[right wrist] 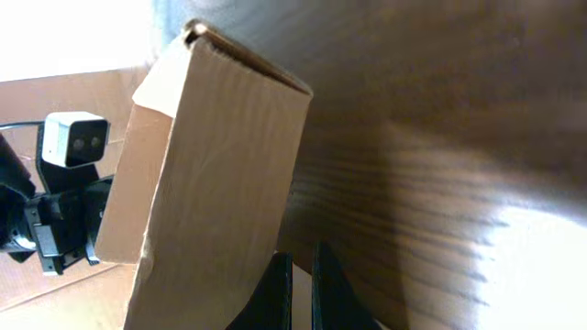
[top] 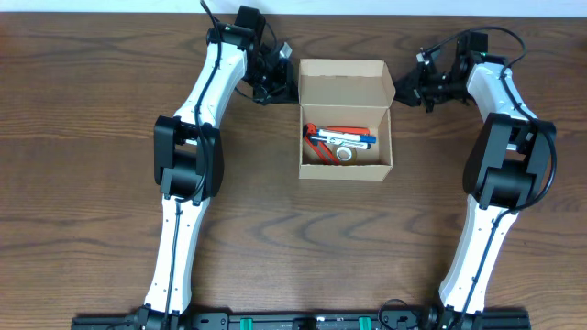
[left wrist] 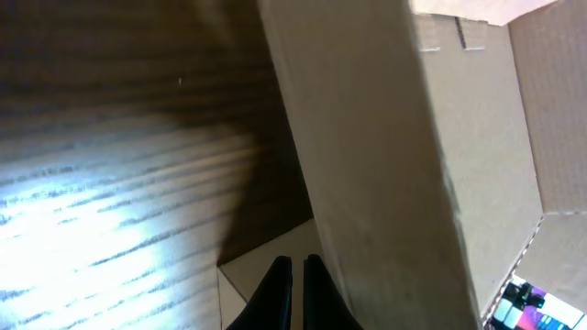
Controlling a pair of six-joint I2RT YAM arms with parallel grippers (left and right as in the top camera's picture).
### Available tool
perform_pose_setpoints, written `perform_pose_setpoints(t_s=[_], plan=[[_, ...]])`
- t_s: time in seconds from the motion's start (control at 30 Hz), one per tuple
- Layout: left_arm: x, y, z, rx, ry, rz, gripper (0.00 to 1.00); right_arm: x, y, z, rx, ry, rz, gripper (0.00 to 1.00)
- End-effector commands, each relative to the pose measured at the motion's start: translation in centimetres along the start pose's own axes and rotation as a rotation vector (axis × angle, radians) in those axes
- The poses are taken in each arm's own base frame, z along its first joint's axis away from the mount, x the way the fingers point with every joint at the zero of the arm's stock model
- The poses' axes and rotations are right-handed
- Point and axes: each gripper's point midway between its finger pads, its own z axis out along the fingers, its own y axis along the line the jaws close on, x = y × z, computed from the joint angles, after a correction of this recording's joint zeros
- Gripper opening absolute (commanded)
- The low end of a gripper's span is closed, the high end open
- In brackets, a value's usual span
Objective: Pack container
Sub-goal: 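Push the back flap forward with both grippers to fold the lid down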
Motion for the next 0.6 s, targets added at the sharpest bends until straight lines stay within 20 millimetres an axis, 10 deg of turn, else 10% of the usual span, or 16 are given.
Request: perform_pose_setpoints(t_s=[0.0,0.57], plan=[[-0.2,-0.2,0.1,0.02,-0.004,0.028,0.06,0.2,0.4,0.8,-0.047,0.017,-0.01,0.01],[-1.9,-3.0,-1.7,0.238,-0.044,0.1,0.06,-0.3,4.1,0.2,-0.252,0.017,-0.144,0.01]])
